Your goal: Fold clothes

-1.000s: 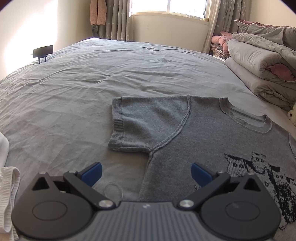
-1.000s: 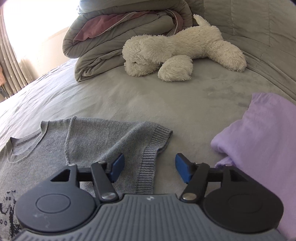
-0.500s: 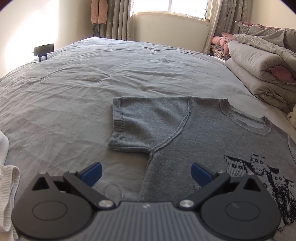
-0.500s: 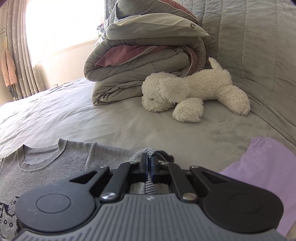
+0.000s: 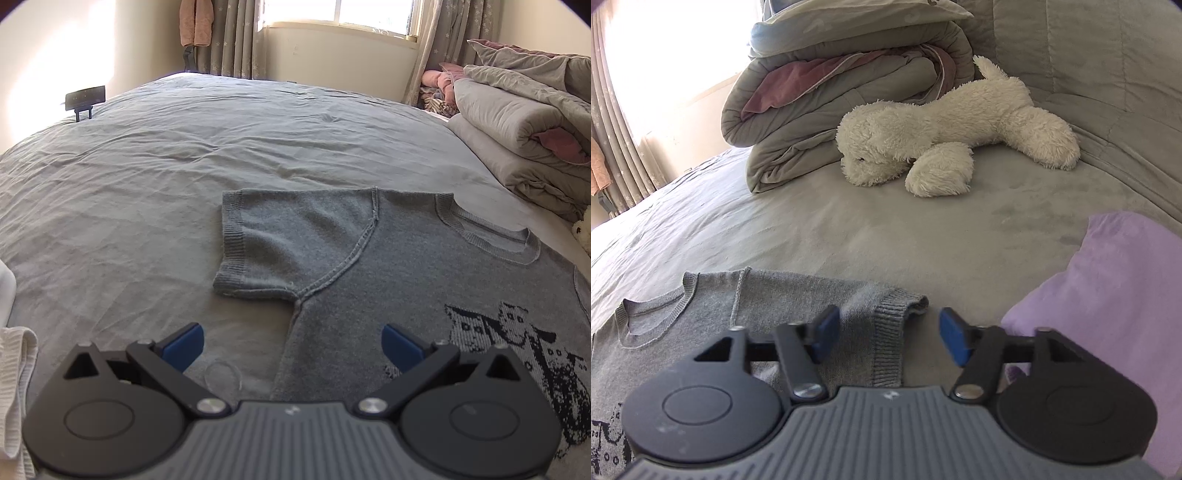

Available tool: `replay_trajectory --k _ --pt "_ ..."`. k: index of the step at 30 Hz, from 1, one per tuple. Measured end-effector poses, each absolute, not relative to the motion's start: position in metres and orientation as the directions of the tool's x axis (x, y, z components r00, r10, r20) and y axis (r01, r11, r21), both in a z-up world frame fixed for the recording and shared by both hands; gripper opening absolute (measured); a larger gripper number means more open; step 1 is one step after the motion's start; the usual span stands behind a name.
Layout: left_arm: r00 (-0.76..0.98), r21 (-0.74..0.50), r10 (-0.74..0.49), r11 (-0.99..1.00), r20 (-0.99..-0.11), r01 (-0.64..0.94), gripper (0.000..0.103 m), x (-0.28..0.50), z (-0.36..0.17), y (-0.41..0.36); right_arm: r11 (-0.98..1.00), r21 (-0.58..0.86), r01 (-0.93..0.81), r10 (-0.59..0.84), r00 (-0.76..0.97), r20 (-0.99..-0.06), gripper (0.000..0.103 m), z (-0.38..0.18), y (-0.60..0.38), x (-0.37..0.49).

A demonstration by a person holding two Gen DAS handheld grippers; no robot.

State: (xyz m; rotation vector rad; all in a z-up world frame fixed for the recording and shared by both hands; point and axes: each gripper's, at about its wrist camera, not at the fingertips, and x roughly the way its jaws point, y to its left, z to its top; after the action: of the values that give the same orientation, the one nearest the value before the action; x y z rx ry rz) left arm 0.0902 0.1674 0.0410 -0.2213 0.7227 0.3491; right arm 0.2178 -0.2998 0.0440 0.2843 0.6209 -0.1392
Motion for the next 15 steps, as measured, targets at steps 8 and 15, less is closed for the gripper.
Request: replay_trajectory --k 8,15 --pt "0.694 -0.065 0.244 0.92 -0.678 -0.386 0.103 0.092 0.039 0.17 0.954 0.231 0.189 -0.01 0.794 -0.607 0.057 0.036 -0.305 0.256" --pt "0.681 -0.047 0.254 0.92 -0.687 -0.39 0.103 0.095 0.033 0.171 0.99 0.016 0.142 -0.116 0.863 -0.492 0.009 0.053 -0.283 0.257"
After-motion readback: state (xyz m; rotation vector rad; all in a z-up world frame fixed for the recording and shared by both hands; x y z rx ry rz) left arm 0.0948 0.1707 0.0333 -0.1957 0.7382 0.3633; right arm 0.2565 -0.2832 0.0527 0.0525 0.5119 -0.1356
